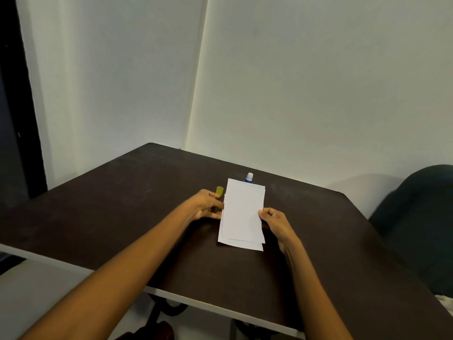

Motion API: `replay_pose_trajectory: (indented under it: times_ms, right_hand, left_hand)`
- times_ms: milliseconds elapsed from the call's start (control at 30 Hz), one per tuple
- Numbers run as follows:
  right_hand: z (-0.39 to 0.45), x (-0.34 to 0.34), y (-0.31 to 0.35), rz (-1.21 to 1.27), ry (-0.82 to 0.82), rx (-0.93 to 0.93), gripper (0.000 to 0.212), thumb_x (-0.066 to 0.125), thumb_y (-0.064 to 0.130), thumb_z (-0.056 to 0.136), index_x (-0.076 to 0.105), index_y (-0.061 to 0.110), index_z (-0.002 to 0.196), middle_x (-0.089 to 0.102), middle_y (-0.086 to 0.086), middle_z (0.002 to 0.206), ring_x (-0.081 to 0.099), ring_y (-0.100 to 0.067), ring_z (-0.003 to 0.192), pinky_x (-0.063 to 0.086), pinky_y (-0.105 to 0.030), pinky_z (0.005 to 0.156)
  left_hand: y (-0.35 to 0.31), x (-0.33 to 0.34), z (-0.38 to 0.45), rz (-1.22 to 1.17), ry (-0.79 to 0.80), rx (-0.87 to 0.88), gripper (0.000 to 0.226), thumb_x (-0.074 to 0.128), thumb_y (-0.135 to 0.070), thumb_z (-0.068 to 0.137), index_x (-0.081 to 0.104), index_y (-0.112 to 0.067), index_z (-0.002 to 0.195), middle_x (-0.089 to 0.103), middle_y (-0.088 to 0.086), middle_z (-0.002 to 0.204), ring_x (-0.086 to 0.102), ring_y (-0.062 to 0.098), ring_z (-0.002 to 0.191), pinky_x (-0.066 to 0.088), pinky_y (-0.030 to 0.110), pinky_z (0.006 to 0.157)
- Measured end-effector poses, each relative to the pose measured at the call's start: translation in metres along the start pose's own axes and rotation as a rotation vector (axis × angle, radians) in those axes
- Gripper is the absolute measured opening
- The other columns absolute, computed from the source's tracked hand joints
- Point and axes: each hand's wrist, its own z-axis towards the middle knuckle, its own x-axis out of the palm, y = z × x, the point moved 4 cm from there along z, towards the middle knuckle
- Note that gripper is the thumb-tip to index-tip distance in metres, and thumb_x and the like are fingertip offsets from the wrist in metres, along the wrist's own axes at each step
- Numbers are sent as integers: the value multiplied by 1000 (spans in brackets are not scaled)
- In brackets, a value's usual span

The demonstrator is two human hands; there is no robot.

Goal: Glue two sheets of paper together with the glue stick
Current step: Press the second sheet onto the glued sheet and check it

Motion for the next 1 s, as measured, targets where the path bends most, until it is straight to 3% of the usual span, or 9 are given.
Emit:
replay_pose_trajectory:
  times_ms: [67,167,300,400,500,667,767,833,1000]
  right_hand:
    - [-2,1,1,26,-42,-5,21,47,23,97,61,7,95,67,-11,103,61,-20,89,51,-31,80]
    - [-7,0,3,121,-65,-33,21,45,22,98,61,9,96,67,-5,95,61,-13,78,49,-20,63]
    - [-6,-19,17,164,-57,-69,21,42,18,99,60,10,96,64,-6,91,58,-12,72,46,-21,60]
    - [4,-32,44,-83,-98,-203,18,43,13,97,58,14,87,62,-3,89,55,-11,74,42,-21,63]
    - [12,-29,83,-533,-51,-418,18,40,13,95,57,16,91,58,2,92,53,-17,85,40,-30,75]
    - [19,12,126,-1293,99,-718,22,34,17,95,56,18,97,58,0,97,50,-23,103,27,-38,90]
    - [19,39,130,-1436,160,-830,24,37,21,96,58,21,108,62,0,109,46,-21,109,25,-41,100]
    - [18,55,127,-1490,175,-894,24,39,21,96,59,22,110,62,1,110,46,-21,110,25,-41,100]
    - [22,67,119,-1515,131,-961,25,43,21,95,60,22,113,64,2,113,46,-22,114,23,-44,106]
  left_hand:
    - [3,-2,0,65,-73,65,38,62,8,81,48,-6,114,60,17,109,66,25,83,56,31,58]
    - [5,-9,1,63,-187,194,27,65,3,81,52,-6,103,61,12,94,64,19,69,52,22,43]
    - [9,-15,5,17,-198,349,10,63,0,84,66,-4,93,67,9,89,64,13,68,52,18,46]
    - [11,-18,7,0,-174,434,18,61,-2,86,68,-4,103,69,2,88,65,9,70,52,16,49]
    - [11,-18,9,-46,-168,467,18,62,-6,86,69,-6,103,69,-4,86,66,7,69,52,16,50]
    - [10,-15,10,-66,-144,463,24,62,-28,87,71,-7,79,68,6,68,63,8,53,52,19,48]
    - [11,-16,12,-45,-135,456,37,62,-33,86,69,3,82,64,9,69,60,5,51,51,19,47]
    - [11,-16,12,-31,-123,455,42,63,-33,85,66,9,85,65,14,72,60,14,57,48,21,46]
    - [12,-19,13,-43,-95,458,13,68,-16,82,73,-7,91,72,5,84,67,14,71,52,17,53]
